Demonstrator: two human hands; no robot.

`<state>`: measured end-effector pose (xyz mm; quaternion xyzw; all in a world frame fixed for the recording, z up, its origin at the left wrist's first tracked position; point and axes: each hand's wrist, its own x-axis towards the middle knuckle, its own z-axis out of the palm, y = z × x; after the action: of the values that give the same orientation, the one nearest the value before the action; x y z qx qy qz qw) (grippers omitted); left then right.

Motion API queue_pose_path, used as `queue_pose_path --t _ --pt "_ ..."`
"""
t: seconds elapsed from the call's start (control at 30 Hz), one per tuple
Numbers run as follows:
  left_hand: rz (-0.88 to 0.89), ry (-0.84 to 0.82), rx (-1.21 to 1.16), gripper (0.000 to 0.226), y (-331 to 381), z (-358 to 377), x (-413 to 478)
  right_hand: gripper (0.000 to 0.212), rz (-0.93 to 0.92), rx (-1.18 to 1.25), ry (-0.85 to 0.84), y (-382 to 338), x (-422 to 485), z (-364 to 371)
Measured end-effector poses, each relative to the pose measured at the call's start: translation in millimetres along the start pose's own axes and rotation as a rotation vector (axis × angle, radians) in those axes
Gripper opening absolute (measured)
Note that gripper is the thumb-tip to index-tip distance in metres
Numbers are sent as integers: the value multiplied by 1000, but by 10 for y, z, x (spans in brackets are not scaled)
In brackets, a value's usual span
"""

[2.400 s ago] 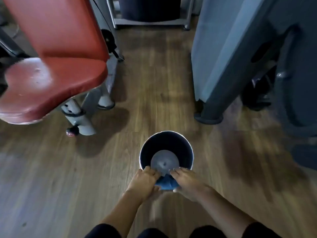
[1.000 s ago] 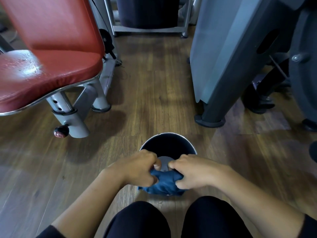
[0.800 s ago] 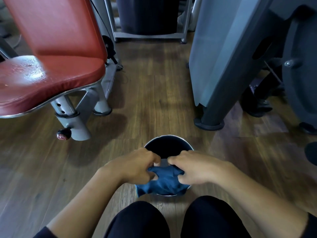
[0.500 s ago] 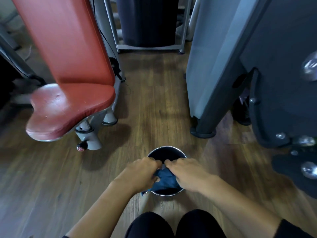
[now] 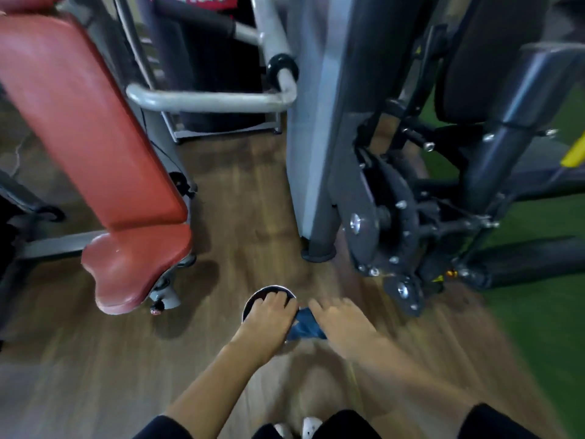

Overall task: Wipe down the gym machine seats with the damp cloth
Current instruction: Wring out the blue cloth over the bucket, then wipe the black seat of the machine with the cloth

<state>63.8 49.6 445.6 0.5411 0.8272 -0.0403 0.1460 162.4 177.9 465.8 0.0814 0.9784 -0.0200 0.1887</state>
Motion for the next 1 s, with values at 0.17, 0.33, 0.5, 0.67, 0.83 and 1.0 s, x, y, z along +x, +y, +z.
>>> queue_pose_path --t 0.17,0.33,0.5,0.67,0.83,1.0 --pt "135 16 30 24 577 -543 53 47 124 -7 -7 369 -724 -336" --pt "308 81 18 24 1286 -951 317 48 198 30 39 981 -1314 -406" --pt "422 54 52 26 2125 -1101 910 52 313 65 60 1813 -1840 -311" --pt "488 40 76 26 3202 -1186 1699 46 417 78 73 2921 -2408 -170" --pt "529 30 84 29 4207 -1347 2402 44 483 57 62 3947 -2859 -83" --pt "509 34 63 27 4937 -1540 3078 47 530 71 72 4926 -3032 -48"
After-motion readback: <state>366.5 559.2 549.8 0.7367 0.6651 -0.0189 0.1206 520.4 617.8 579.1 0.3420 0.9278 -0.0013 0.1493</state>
